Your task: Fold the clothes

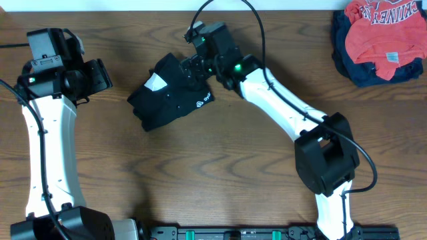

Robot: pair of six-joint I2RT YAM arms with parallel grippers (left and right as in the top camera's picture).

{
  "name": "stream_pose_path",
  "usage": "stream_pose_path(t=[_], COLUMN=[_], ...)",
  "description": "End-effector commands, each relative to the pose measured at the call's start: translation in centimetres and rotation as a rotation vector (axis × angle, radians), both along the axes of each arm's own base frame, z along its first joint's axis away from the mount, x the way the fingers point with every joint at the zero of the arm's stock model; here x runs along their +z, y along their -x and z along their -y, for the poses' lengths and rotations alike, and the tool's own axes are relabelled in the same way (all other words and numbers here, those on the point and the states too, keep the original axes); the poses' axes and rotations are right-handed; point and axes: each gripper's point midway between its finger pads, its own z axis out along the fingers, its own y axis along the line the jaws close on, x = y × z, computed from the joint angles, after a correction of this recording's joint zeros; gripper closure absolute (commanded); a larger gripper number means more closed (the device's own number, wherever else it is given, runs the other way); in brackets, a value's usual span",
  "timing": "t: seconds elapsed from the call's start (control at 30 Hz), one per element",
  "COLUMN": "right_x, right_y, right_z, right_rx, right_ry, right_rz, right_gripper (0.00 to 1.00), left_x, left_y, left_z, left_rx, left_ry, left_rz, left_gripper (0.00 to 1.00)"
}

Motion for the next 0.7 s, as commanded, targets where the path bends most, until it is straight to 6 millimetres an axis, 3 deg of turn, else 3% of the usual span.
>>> stream_pose_path(t=[0.0,0.1,0.23,0.43,0.67], right_x=[1.2,0.9,0.9,-1.9,-5.1], right_y=[1.2,1.1,1.9,1.1,-1.7], right_z=[-1.4,-1.0,-1.8,-3.5,-4.8], right_rx=[0.244,0.285,0.370,0.360,0.267], right_ry=[-0.040,-0.079,-0.170,-0.198,-0.277], right_rz=[0.053,0.027,-0.008,-0.014,-0.002], right_gripper=[0.06,0.04,0.03,0.07,0.07], left_x=[0.0,0.0,-0.1,-0.5,-0.7], left_y=[-0.1,-0.1,-0.1,0.1,0.3], left_z=[-0.2,-0.2,-0.2,-0.1,-0.1], left_rx=[-0.001,-0.001,-0.001,-0.001,-0.001], left_ry=[-0.004,-0.003,-0.002,0.001,0.004], left_rz=[-0.003,-0.003,-0.006,-0.019,-0.032], left_gripper=[0.34,0.34,0.34,0.34,0.34])
